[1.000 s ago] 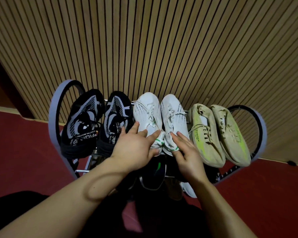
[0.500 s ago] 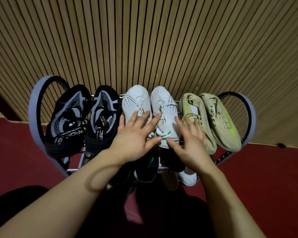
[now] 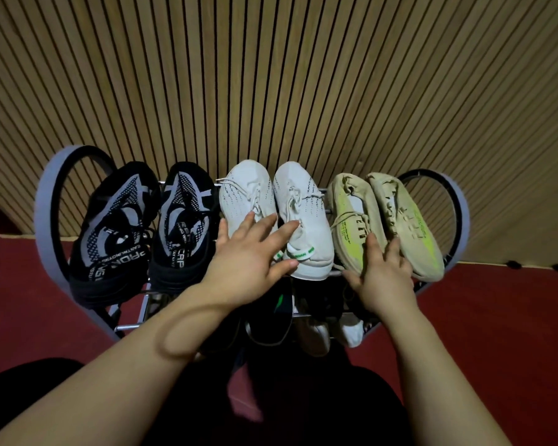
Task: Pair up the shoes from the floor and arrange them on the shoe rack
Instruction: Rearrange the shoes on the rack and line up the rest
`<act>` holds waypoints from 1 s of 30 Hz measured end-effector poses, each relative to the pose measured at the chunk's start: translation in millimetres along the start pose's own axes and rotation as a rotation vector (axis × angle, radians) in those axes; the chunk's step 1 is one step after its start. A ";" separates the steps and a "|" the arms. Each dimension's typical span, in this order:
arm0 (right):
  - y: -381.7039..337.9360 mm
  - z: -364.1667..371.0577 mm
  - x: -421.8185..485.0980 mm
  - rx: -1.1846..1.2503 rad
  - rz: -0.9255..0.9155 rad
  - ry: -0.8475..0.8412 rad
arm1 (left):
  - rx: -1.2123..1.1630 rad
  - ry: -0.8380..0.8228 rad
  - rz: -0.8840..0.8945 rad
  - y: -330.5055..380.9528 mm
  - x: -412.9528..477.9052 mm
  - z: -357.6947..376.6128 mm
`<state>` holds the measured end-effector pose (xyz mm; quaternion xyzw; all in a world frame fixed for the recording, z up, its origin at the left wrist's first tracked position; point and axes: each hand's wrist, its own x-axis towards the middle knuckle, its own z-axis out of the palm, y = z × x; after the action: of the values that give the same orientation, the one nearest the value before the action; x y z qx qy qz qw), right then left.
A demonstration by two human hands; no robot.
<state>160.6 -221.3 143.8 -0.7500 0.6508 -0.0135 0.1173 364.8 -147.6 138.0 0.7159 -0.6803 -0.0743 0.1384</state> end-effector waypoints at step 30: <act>-44.5 -81.9 23.5 0.335 -0.368 -0.446 | -0.329 0.453 -0.212 -8.6 -2.5 -42.9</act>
<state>193.3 -251.7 228.9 -0.8098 0.4514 0.0231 0.3742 385.5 -140.6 175.9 0.7491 -0.5326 -0.0360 0.3923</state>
